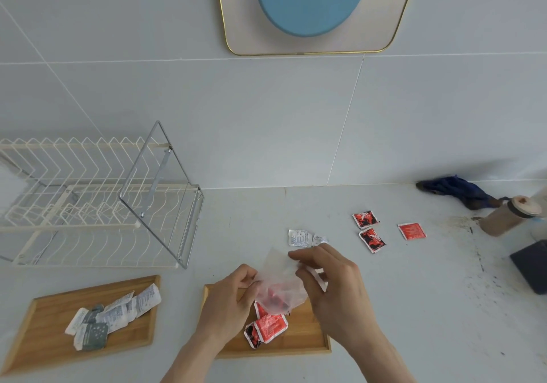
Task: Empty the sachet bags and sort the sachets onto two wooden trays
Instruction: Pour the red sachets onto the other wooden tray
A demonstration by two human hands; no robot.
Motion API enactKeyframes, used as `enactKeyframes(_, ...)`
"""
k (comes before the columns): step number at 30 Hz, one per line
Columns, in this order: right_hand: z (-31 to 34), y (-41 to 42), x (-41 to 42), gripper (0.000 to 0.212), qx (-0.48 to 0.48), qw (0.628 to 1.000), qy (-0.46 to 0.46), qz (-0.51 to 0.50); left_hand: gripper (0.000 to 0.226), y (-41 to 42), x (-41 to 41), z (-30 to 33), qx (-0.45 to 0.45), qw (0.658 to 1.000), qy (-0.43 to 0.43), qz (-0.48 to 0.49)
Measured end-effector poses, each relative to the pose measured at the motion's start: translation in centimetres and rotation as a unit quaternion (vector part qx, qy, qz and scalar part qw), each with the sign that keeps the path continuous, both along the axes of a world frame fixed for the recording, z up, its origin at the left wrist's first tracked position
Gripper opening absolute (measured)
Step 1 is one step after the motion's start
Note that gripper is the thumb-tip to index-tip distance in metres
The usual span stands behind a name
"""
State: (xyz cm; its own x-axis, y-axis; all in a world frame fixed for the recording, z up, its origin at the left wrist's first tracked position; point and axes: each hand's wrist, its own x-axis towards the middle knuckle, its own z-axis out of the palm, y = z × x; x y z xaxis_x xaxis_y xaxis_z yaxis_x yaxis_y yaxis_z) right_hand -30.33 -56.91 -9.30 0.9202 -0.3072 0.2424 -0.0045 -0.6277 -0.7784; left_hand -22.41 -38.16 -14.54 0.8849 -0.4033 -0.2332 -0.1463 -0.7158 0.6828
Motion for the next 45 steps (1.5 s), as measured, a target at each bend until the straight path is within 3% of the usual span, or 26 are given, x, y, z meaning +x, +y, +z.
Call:
enactKeyframes(7,0.6,0.3,-0.1,0.032,0.024,1.000,-0.020,0.005,0.023,0.2,0.0,-0.2,-0.016,1.000,0.010,0.001)
enactKeyframes(11,-1.1,0.0,-0.5,0.058,-0.008,0.996,0.078,0.032,0.020,0.4,-0.1,-0.6,-0.033,0.999,0.013,0.003)
enactKeyframes(14,-2.0,-0.6,-1.1,0.055,-0.028,0.993,0.113,0.014,0.015,0.7,0.0,-1.2,-0.042,0.999,0.009,0.009)
enactKeyframes(25,-1.3,-1.8,-0.9,0.040,-0.001,0.998,0.025,-0.063,0.015,0.1,-0.3,-0.8,-0.089,0.995,0.016,0.044)
enactKeyframes(27,-1.3,-1.8,-0.8,0.040,0.064,0.994,0.045,-0.074,0.004,-0.1,-0.3,-0.1,-0.140,0.986,0.059,0.074)
enactKeyframes(28,-1.4,-1.7,-0.8,0.042,0.118,0.988,0.063,-0.075,0.012,0.0,-0.3,0.1,-0.173,0.976,0.095,0.093)
enactKeyframes(32,-1.5,-1.2,-0.7,0.031,0.316,0.932,0.069,-0.161,0.079,1.0,-0.2,0.4,-0.280,0.913,0.256,0.146)
enactKeyframes(35,-2.0,-0.4,-0.5,0.021,0.413,0.885,0.081,-0.200,0.092,2.2,-0.7,0.7,-0.330,0.859,0.367,0.137)
enactKeyframes(38,-2.7,0.9,-0.5,0.014,0.478,0.854,0.129,-0.159,0.084,3.3,-0.9,1.0,-0.313,0.860,0.377,0.139)
enactKeyframes(41,-3.0,2.4,-0.2,0.016,0.492,0.843,0.181,-0.122,0.050,5.4,-0.3,0.8,-0.281,0.875,0.324,0.224)
enactKeyframes(45,-4.1,5.2,1.0,0.013,0.482,0.838,0.208,-0.149,0.045,10.2,0.6,0.4,-0.278,0.872,0.323,0.240)
